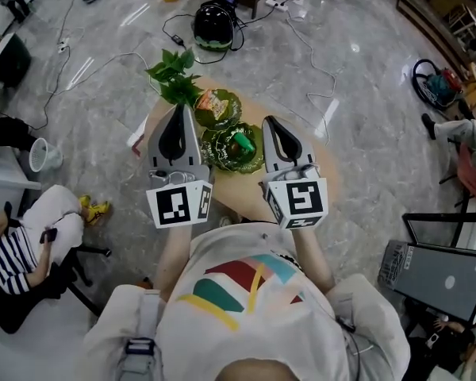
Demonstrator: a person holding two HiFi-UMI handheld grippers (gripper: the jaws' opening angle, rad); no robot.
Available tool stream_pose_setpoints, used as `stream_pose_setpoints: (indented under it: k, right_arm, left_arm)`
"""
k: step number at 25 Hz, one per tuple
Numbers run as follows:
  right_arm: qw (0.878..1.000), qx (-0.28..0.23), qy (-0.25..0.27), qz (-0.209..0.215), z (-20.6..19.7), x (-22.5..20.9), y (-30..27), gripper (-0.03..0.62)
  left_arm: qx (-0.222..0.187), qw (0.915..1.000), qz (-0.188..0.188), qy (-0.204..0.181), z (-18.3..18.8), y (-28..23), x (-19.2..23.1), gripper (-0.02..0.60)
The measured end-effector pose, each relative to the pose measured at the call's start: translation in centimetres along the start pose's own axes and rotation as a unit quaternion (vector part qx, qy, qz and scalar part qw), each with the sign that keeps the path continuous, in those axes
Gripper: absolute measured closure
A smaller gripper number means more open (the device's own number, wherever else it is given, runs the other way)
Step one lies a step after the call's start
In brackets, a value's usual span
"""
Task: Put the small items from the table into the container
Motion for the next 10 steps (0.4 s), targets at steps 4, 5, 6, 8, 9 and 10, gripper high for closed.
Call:
stream_pose_setpoints:
  k: [4,5,6,8,9,10]
  right_arm:
    - [1.0,-0.003,-0.003,-0.003,-0.07,0.02,0.02,0.574]
    - [1.0,-0.004,-0.002,-0.003,-0.07,-0.04,0.02,0.574]
    - [1.0,-0.006,-0.001,-0.003,-0.03,-0.13,0.01,0.574]
    - [1.0,-0.008,0.001,-0.003,0.15,-0.32,-0.01,0.574]
    - [1.0,-0.01,0.002,-0.003,0.26,-0.42,-0.02,0.574]
    - [1.0,-0.011,0.002,-0.002,0.37,-0.51,-0.02,0.574]
  left_arm:
    - [-0.001,1.0,0.002,-0.004,0.05,0.21,0.41,0.574]
    - [-0.002,1.0,0.001,-0.004,0.04,0.19,0.39,0.574]
    - [-0.003,1.0,0.001,-0.005,0.04,0.12,0.32,0.574]
    - [-0.005,1.0,-0.001,-0.006,0.09,-0.08,0.11,0.574]
    - [-0.005,1.0,-0.003,-0.007,0.13,-0.19,-0.01,0.574]
    - [-0.006,1.0,-0.004,-0.007,0.17,-0.3,-0.13,0.574]
Point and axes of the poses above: the fingertips, and each gripper's own axes: y backward along the fingers, x to its left, z out of its top, the point moved 9 cm from there along y, backward along the fingers, and after that the axes turned 9 degrees about -x, right-handed, at the moved point
